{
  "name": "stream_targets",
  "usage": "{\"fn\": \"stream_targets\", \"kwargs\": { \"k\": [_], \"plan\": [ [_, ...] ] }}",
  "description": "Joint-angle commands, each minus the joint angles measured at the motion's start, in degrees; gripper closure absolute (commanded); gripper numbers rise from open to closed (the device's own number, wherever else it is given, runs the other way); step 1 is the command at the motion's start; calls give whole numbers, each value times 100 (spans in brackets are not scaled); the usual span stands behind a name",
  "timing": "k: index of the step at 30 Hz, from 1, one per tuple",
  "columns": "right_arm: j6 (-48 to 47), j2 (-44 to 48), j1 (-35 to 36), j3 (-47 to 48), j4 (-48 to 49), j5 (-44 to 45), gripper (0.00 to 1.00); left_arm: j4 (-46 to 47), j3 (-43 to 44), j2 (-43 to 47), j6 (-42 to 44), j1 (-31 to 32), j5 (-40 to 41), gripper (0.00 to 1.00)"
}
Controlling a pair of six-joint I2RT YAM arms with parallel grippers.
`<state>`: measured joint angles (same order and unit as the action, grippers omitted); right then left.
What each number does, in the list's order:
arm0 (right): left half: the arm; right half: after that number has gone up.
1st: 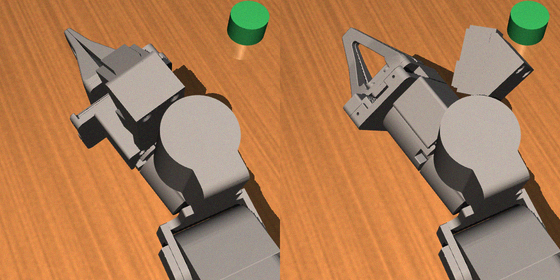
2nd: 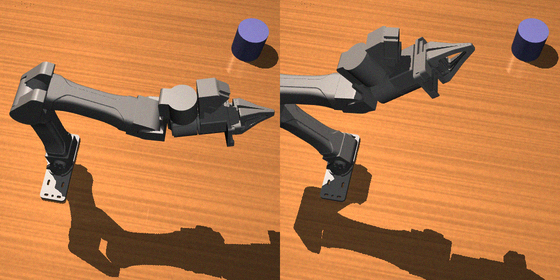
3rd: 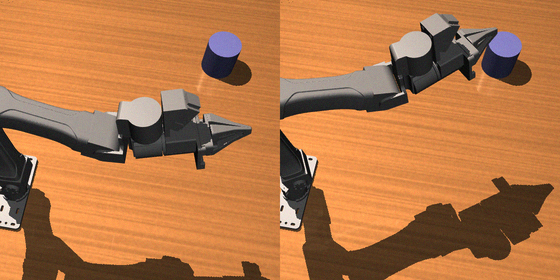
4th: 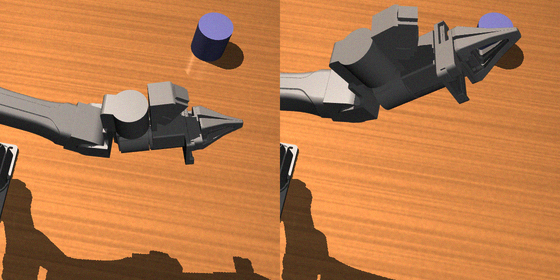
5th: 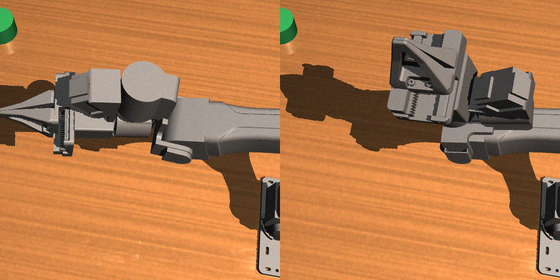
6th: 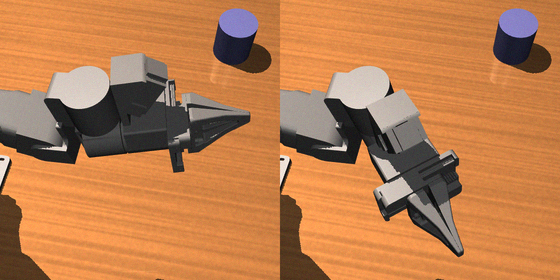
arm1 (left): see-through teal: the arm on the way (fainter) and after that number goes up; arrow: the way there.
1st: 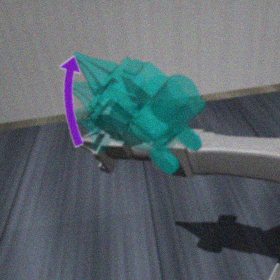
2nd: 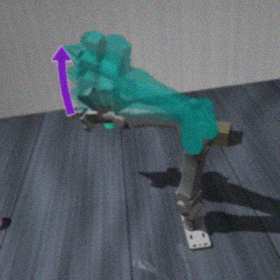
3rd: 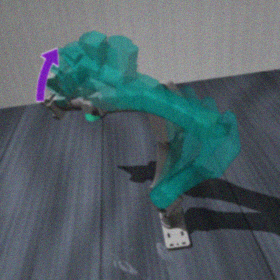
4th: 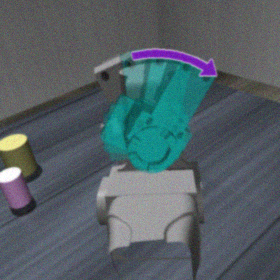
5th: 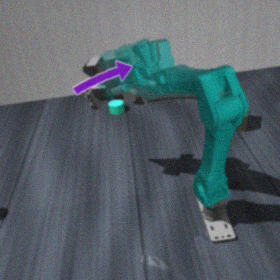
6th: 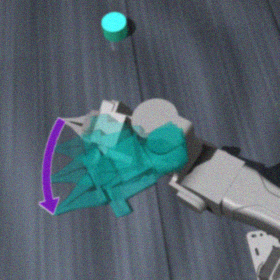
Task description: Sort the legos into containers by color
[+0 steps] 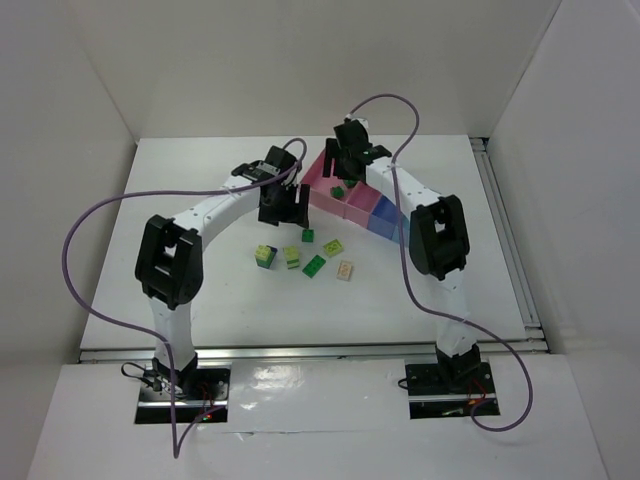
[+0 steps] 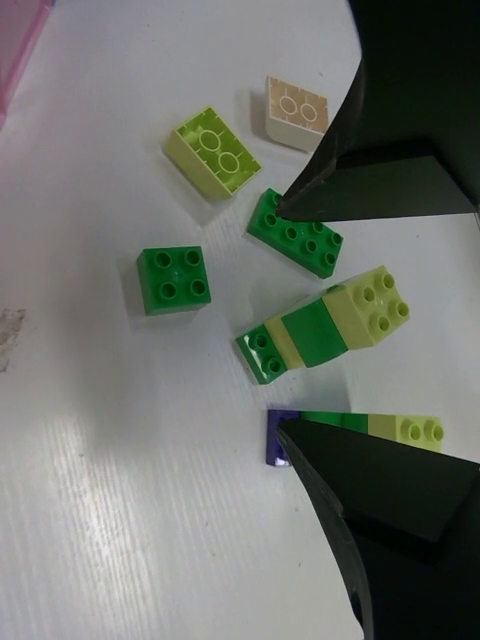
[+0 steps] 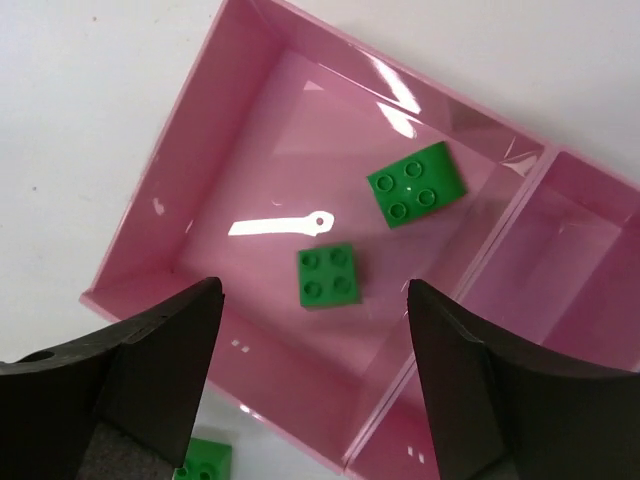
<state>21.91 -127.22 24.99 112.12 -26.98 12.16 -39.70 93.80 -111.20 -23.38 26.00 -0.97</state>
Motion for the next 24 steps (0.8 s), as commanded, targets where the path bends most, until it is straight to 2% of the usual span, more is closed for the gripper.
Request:
{"fn": "stream_targets", "kwargs": {
  "k": [1, 5, 9, 17, 21, 22, 24],
  "plan": [
    [-30, 275, 23, 383, -272, -101, 17, -125, 174, -78, -202, 203, 105, 16],
    [23, 1241, -29, -645, 394, 14, 19, -178, 358, -341, -378, 405, 273, 16],
    [24, 2435, -82, -1533, 466, 66, 20, -178, 647, -788, -571, 459, 422, 19],
    [129, 4195, -249, -3474, 335, 269, 20, -310, 1289, -1509, -695, 459, 879, 27],
    [243, 4732, -302, -3959, 124, 322, 20, -371, 1352, -1782, -695, 459, 879, 38],
    [243, 4880, -354, -4048, 123, 322, 20, -371, 1352, -1783, -695, 459, 827, 45],
    [305, 4944, -355, -4153, 9, 322, 20, -371, 1352, -1844, -695, 459, 827, 52]
  ]
}}
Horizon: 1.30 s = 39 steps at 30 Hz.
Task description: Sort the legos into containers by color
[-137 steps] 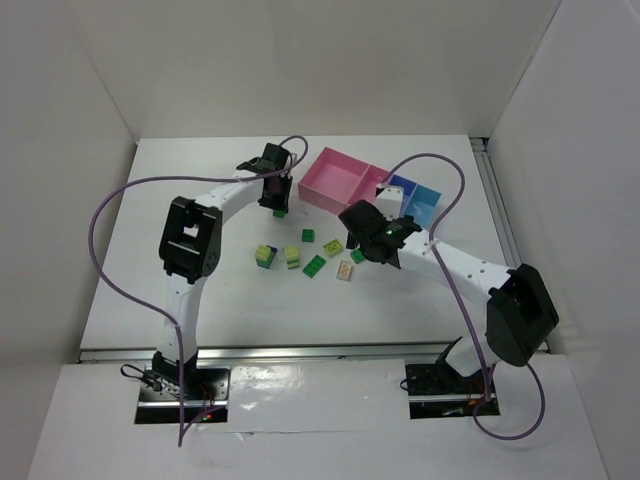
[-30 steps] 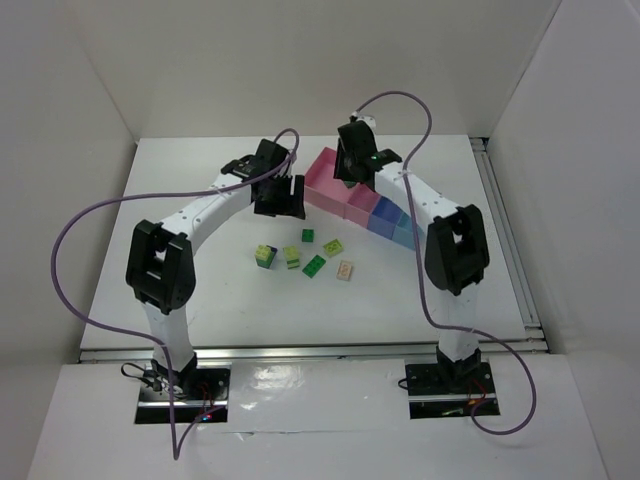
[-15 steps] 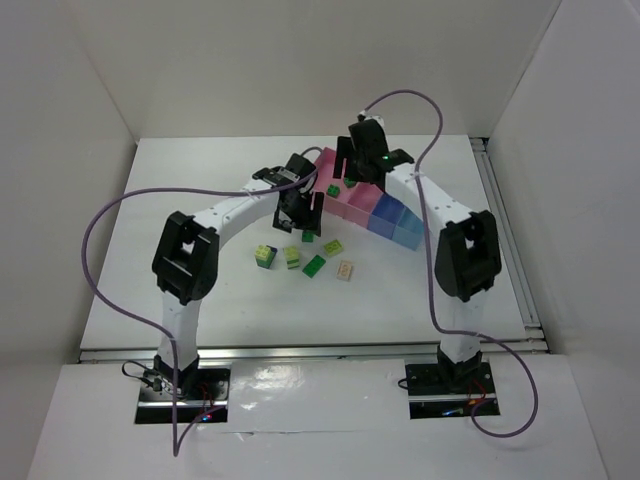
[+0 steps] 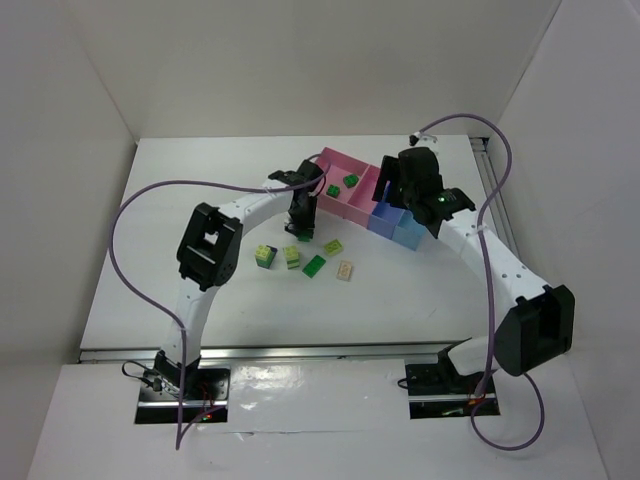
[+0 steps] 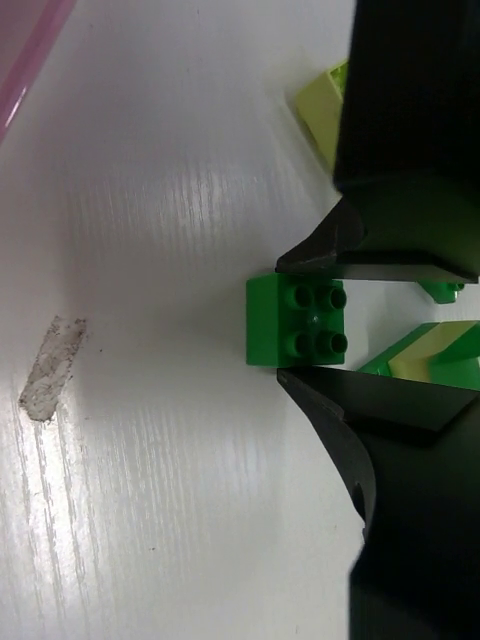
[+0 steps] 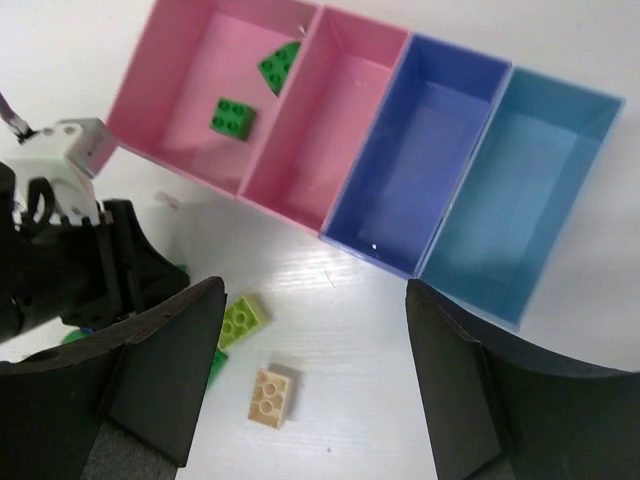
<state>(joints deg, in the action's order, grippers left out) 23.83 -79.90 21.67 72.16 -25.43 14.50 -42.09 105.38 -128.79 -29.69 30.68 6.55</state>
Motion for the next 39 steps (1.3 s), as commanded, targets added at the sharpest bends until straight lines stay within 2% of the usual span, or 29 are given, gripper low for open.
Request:
{"fn": "stream_targets", "kwargs": {
  "k": [1, 2, 5, 8, 13, 20, 21, 22, 24, 25, 27, 29, 32, 33, 36, 37, 38, 39],
  "plan": [
    [113, 281, -23, -219, -146, 88, 20, -133, 124, -85, -124, -9, 75, 56],
    [113, 282, -23, -220, -146, 88, 20, -133, 62, -32, -177, -9, 75, 73],
    [113, 282, -23, -220, -208, 88, 20, -81, -79, 370, -239, -9, 373, 81],
    [113, 282, -23, -167, -208, 88, 20, -133, 113, 661, -177, -9, 453, 81],
    [113, 335, -23, -167, -208, 26, 20, -248, 974, 935, -124, -61, 313, 81],
    [112, 650, -23, -448, -603, -141, 19, -248, 2836, -118, -72, -220, -39, 79],
    [113, 799, -23, -448, -656, -141, 19, -248, 3056, -450, -72, -298, -109, 71],
    [113, 870, -23, -527, -656, -141, 19, -160, 3432, -602, -72, -299, -205, 58],
    [235, 1072, 30, -676, -797, -141, 19, -11, 3699, -805, -72, -352, -513, 30],
    [236, 1142, 30, -781, -866, -80, 19, 181, 3752, -805, -72, -352, -714, 12],
    [358, 1248, 30, -896, -919, -79, 19, 393, 3595, -640, -19, -352, -847, 7],
    [411, 1328, 83, -1133, -920, -79, 19, 595, 3148, -157, 42, -352, -848, 7],
    [525, 1380, 135, -1405, -797, -149, 19, 596, 2480, 562, 183, -352, -655, 13],
    [526, 1380, 136, -1459, -718, -202, 19, 596, 2243, 775, 235, -352, -655, 17],
    [578, 1266, 267, -1530, -586, -202, 19, 666, 1031, 1564, 594, -151, -418, 25],
    [578, 1197, 337, -1530, -534, -202, 19, 667, 697, 1742, 657, -63, -322, 31],
    [578, 1126, 390, -1582, -533, -254, 19, 667, 42, 1891, 710, 8, -321, 33],
    [578, 1126, 478, -1582, -481, -255, 19, 667, -261, 2032, 771, 78, -321, 33]
  ]
}}
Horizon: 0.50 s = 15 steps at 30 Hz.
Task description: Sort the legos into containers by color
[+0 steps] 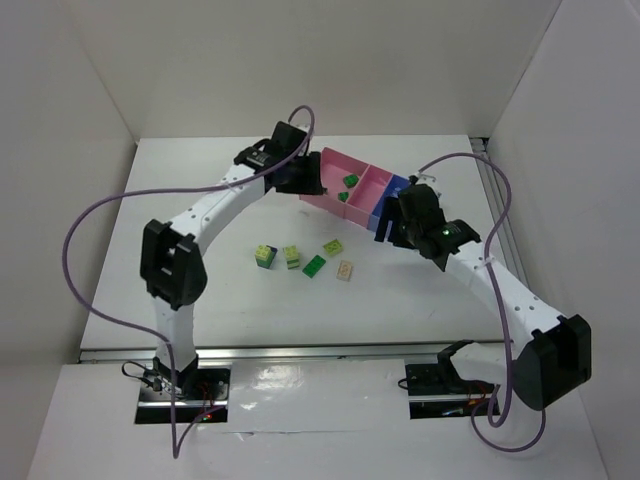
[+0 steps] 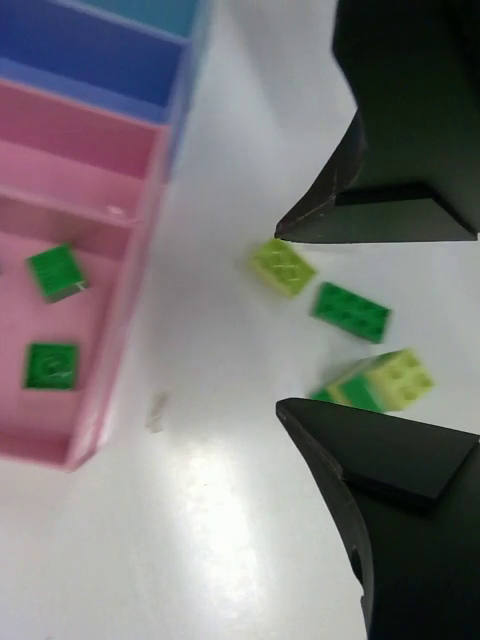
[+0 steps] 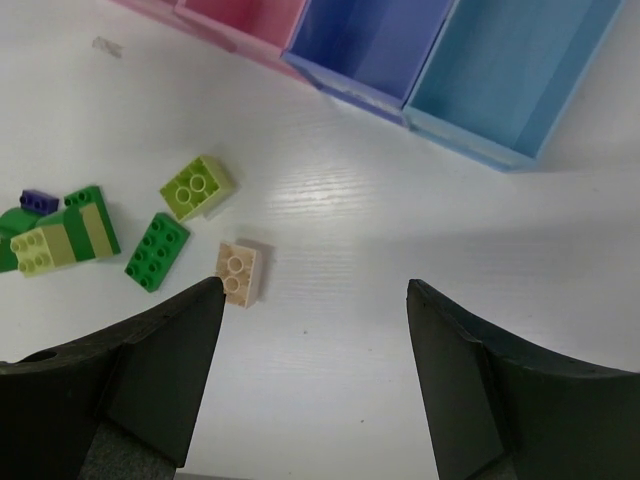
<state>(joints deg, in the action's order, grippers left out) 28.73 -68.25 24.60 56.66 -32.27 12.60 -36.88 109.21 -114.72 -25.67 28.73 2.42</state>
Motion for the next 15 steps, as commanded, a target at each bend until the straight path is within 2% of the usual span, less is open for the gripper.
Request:
{"fn": "stream_targets", "kwargs": {
  "k": [1, 2, 5, 7, 8, 10, 11, 15],
  "plan": [
    [89, -118, 238, -33, 256, -65, 19, 199, -916, 861, 370, 421, 92, 33],
    [89, -188, 290, -33, 256, -65, 20, 251, -1371, 942, 457, 501, 32, 33],
    [220, -250, 353, -94, 256, 6, 20, 252, -1788, 995, 677, 853, 48, 30],
    [273, -172, 353, -234, 204, 58, 20, 252, -1956, 995, 852, 1115, 49, 23],
    [273, -119, 353, -235, 204, 111, 20, 252, -2043, 917, 905, 1213, 153, 23],
    [326, 21, 353, -305, 143, 268, 20, 357, -2228, 819, 984, 1363, 382, 35],
    [326, 22, 353, -305, 142, 269, 20, 410, -2315, 724, 985, 1424, 452, 36],
    [274, 84, 353, -358, 89, 322, 20, 638, -2588, 504, 915, 1425, 611, 29]
  ]
}}
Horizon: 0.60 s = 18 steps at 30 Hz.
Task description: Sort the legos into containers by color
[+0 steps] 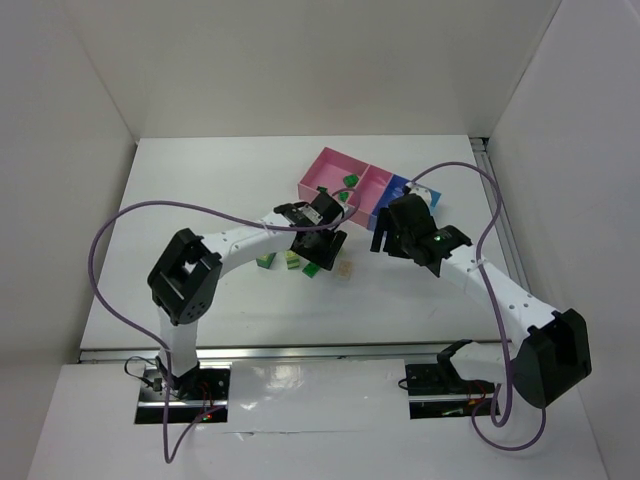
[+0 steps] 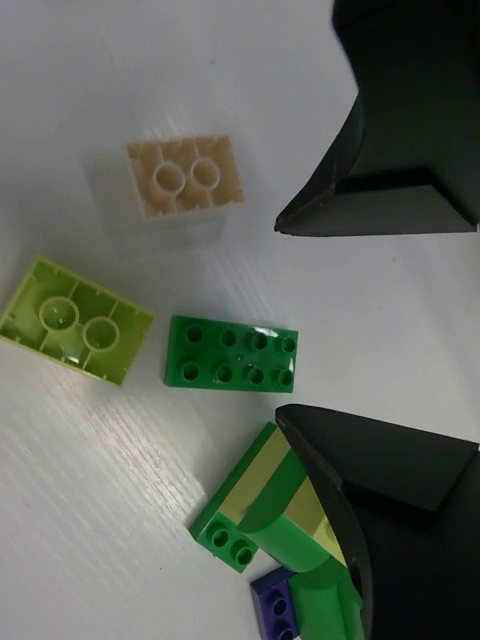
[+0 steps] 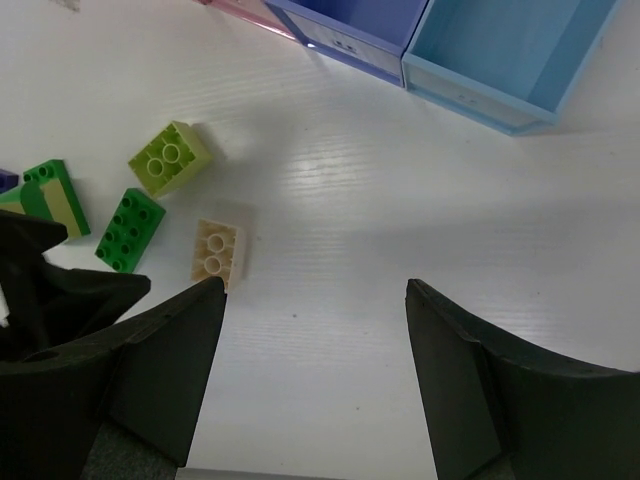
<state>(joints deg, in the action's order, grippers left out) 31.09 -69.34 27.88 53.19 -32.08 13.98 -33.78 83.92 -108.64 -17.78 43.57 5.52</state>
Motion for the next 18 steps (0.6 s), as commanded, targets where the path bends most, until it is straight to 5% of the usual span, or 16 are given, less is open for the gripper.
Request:
{"fn": "stream_targets", "kwargs": {
  "k": [1, 12, 18],
  "plan": [
    [37, 193, 25, -10, 70, 184, 20, 380, -60, -174, 126, -59, 301, 27],
    [-15, 61, 25, 174, 70, 132, 20, 319, 186, -905, 301, -112, 213, 39],
    [-15, 61, 25, 174, 70, 184, 20, 267, 19, -791, 47, -112, 318, 65]
  ]
}}
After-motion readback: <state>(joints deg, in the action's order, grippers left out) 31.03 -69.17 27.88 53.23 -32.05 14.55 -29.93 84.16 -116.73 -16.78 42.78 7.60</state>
